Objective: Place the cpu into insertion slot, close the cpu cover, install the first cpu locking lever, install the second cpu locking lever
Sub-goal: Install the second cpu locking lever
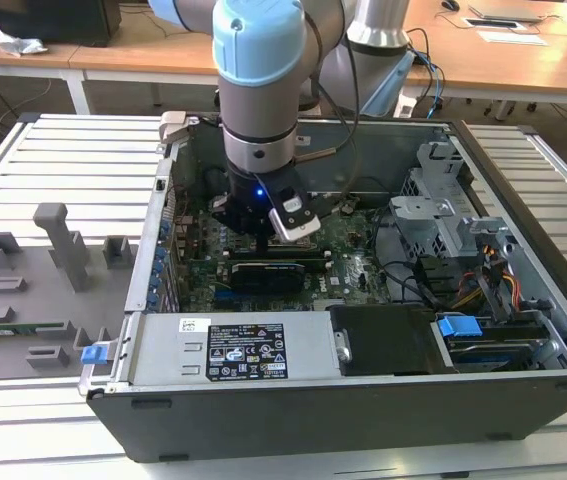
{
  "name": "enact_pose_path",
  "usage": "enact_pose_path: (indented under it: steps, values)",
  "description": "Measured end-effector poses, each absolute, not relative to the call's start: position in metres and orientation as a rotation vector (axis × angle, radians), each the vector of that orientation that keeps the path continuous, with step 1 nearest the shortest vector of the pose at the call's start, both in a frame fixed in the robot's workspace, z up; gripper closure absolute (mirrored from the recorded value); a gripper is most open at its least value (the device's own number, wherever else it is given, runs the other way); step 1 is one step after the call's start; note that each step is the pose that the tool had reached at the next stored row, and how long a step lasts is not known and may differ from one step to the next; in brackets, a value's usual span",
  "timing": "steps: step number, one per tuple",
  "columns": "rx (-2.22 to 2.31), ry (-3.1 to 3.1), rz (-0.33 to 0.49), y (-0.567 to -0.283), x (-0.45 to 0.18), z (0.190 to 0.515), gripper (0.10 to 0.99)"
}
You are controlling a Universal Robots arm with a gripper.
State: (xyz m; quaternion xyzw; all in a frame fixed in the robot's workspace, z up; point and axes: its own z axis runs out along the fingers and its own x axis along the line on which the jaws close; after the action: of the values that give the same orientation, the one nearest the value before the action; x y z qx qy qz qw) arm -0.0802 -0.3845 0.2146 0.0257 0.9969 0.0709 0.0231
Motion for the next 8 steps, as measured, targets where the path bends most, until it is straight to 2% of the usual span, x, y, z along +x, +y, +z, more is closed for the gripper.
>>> enact_pose_path:
  steps: [8]
  values:
    - [0.083, 3.079, 0.328, -0.3915, -0.0869, 0.2094, 0.980]
